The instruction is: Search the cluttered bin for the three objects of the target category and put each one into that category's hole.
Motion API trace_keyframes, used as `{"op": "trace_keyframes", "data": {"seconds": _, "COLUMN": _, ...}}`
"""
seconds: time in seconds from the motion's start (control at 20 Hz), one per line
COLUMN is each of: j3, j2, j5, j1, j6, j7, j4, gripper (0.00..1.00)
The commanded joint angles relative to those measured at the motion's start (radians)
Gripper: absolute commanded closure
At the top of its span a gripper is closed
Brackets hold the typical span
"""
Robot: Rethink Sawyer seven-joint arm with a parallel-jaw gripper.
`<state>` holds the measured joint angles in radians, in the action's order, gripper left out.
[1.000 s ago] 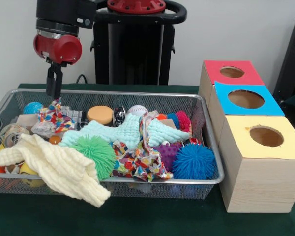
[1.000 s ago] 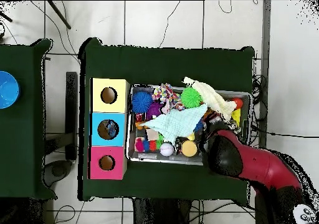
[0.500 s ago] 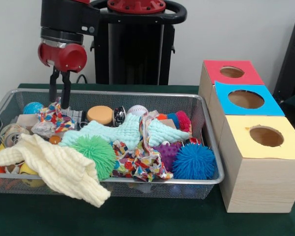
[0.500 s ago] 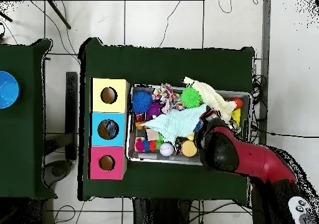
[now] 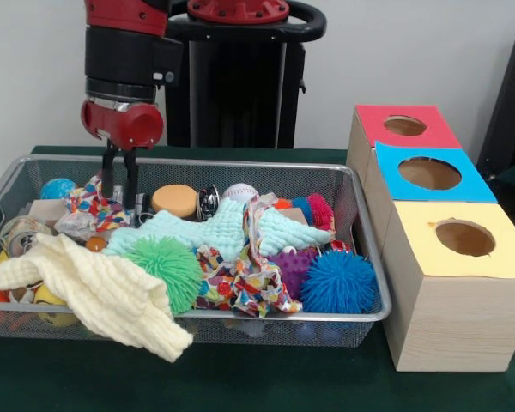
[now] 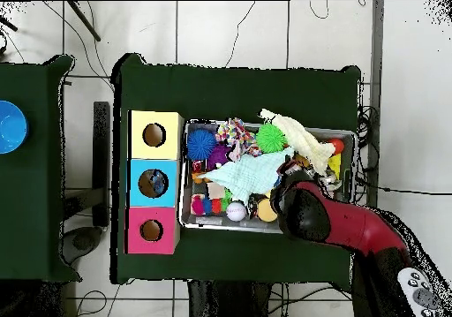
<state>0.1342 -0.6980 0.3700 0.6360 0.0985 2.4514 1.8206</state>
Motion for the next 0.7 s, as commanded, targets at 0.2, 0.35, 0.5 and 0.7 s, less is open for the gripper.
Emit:
{"op": "trace_keyframes", "data": {"seconds": 0.2, "j3": -0.037, "j2": 0.128, "j5": 0.094, "j1": 0.004, "j6": -0.135, "j7": 0.025, "j4": -0.001, "gripper": 0.0}}
{"op": "trace_keyframes", "data": {"seconds": 0.35, "j3": -0.054, "j2": 0.132, "j5": 0.106, "j1": 0.005, "j6": -0.146, "j7": 0.023, "j4": 0.002, "gripper": 0.0}}
{"op": "trace_keyframes", "data": {"seconds": 0.5, "j3": -0.061, "j2": 0.147, "j5": 0.116, "j1": 0.008, "j6": -0.158, "j7": 0.021, "j4": -0.006, "gripper": 0.0}}
{"op": "trace_keyframes", "data": {"seconds": 0.7, "j3": -0.068, "j2": 0.174, "j5": 0.125, "j1": 0.01, "j6": -0.178, "j7": 0.024, "j4": -0.022, "gripper": 0.0}}
